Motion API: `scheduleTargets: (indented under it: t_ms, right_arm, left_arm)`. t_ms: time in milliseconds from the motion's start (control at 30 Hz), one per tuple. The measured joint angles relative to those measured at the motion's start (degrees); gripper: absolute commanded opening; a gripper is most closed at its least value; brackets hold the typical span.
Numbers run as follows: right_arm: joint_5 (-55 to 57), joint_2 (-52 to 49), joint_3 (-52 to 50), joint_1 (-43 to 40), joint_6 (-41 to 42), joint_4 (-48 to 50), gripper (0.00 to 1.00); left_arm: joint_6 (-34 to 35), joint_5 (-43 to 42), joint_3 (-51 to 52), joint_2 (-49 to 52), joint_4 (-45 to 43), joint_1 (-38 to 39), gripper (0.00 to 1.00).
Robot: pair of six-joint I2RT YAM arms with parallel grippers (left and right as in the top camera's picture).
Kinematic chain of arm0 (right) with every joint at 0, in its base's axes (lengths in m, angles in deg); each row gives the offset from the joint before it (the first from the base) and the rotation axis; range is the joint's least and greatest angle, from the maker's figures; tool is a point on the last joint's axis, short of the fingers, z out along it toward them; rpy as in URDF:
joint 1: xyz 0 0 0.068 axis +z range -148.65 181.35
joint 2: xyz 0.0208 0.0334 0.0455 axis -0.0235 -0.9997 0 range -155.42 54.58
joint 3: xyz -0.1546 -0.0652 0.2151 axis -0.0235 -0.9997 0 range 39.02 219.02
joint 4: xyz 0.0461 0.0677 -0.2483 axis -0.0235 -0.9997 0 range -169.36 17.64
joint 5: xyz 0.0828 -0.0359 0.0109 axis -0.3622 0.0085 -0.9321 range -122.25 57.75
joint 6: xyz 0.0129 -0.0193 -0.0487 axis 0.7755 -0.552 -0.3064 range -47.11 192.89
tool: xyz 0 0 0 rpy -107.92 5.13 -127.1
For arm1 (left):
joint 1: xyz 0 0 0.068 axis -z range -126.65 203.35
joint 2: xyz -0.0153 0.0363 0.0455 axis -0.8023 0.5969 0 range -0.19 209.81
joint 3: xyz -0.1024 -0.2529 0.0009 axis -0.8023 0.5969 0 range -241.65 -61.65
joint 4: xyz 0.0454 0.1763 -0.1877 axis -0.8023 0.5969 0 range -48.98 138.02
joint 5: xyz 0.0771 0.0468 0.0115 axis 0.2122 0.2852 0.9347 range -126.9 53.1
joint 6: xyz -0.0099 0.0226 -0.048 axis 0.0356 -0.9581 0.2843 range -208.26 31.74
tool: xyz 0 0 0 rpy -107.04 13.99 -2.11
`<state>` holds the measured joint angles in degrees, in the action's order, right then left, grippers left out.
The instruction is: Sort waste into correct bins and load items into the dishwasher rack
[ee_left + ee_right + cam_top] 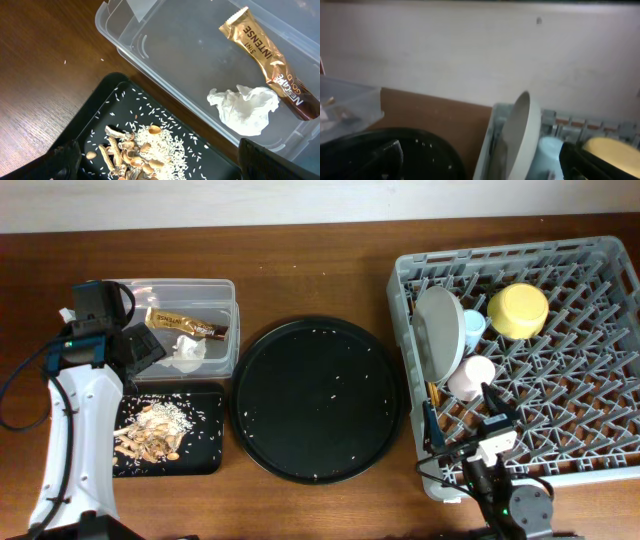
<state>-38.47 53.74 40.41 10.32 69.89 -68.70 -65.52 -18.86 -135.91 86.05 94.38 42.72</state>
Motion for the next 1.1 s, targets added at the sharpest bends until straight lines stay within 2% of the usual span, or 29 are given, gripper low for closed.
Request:
scheduleTargets:
  t_ms: [133, 1100]
  right_arm:
    - [1.09, 0.0, -0.74, 0.0, 0.07, -7.54, 0.98]
    - [1.31, 0.07, -0.74, 0.0, 0.07, -7.54, 0.98]
  left_arm:
    - [0.0, 0.0, 0.0, 0.0, 0.0, 0.0, 0.99]
    - [0.0, 0.0, 0.0, 0.0, 0.0, 0.0, 0.99]
